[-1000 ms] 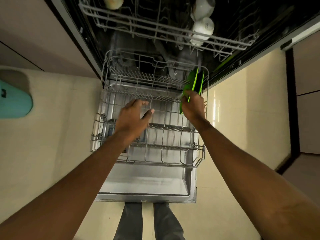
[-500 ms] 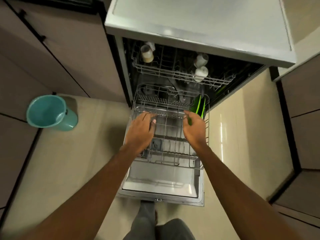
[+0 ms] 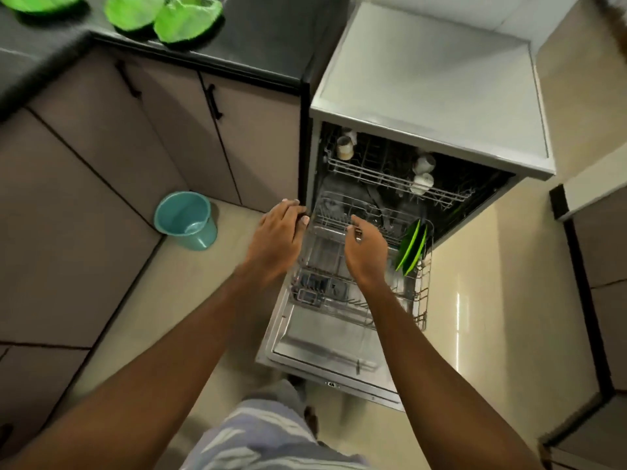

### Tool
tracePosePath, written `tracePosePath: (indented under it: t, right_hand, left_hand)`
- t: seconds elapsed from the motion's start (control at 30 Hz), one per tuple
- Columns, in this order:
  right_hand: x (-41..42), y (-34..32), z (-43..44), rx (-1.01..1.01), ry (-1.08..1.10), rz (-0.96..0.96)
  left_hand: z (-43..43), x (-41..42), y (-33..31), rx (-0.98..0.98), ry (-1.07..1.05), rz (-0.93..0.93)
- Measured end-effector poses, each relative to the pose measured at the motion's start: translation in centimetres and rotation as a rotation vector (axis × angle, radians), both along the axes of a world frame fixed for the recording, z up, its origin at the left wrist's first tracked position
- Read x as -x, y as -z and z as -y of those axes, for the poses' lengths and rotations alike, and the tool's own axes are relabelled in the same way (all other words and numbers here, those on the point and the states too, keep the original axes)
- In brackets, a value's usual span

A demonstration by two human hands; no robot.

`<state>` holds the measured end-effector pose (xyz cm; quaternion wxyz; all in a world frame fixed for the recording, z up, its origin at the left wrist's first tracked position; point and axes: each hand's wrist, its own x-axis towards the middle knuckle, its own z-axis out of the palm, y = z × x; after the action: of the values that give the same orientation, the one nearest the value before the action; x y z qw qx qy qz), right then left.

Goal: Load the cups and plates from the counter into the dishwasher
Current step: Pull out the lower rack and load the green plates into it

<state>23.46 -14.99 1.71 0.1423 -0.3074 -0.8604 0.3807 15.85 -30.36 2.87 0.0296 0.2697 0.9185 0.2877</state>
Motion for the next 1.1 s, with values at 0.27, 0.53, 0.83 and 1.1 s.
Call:
tracePosePath:
  t: [0.27,0.53,0.83,1.1]
  right_hand:
    - [4.7,-5.4,7.8,0.023,-0.110,-0.086]
    - [17.3,-8.0,15.6,-0.011,-0.160,-0.178]
    - [30.3,-9.9,21.3,-0.041,-0.143,-0.211]
    - [40.3,-11.3,22.2,-0.049,-0.138,-0.241]
  left_hand:
    - [8.3,4.4,-5.0,-0.058,-0.120,-0.099]
    - [17.2,16.9,-7.0,-0.106,-0.171,-0.165]
    - [25.1,31.0,-9.9,-0.071,-0.174,-0.228]
    - [25.1,40.2,-11.6,-0.075,-0.155,-0.222]
